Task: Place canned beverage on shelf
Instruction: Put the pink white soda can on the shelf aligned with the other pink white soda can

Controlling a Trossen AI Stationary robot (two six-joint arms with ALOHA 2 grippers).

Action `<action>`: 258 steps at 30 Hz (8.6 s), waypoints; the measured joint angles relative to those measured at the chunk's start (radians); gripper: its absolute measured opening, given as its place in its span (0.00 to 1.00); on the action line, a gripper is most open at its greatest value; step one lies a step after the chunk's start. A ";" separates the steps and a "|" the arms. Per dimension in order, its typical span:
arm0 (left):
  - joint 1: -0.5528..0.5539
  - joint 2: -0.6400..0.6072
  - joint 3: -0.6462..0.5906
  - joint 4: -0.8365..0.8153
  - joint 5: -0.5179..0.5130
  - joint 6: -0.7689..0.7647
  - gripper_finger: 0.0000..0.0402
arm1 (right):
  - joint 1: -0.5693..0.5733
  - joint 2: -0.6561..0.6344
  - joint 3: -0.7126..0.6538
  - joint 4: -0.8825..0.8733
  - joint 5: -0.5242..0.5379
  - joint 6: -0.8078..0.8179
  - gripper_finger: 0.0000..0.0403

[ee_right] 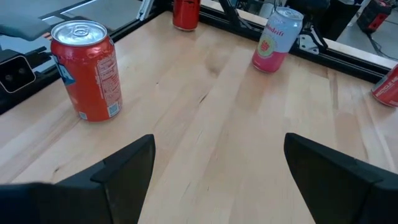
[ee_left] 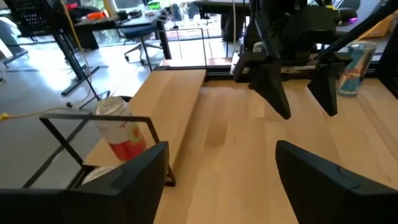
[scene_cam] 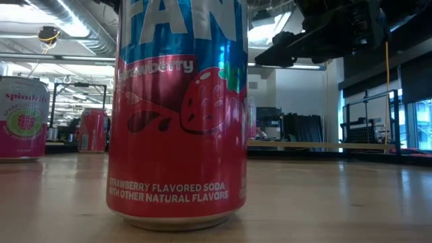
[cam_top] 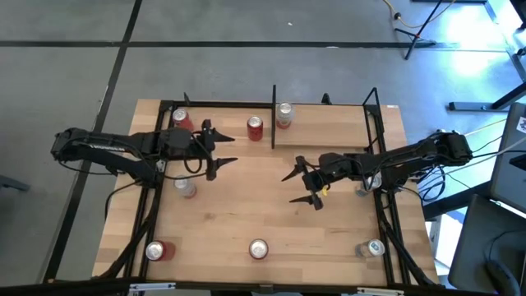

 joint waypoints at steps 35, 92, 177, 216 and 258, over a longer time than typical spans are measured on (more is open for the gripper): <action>-0.100 0.016 0.193 -0.930 -0.023 -0.969 0.96 | 0.000 0.000 0.000 -0.002 0.004 0.000 0.84; -0.296 0.025 -0.096 -0.899 0.186 -1.200 0.68 | 0.000 0.002 0.000 -0.008 0.036 0.055 0.84; -0.303 0.922 0.904 -0.751 -0.052 -0.272 0.81 | 0.001 -0.075 -0.137 0.115 0.035 0.300 0.84; -0.358 0.616 -0.064 0.360 -0.158 -0.368 0.81 | 0.072 0.444 0.045 0.498 0.096 0.262 0.84; -0.360 0.617 -0.064 0.362 -0.160 -0.364 0.81 | -0.491 0.006 0.043 0.043 -0.146 0.015 0.63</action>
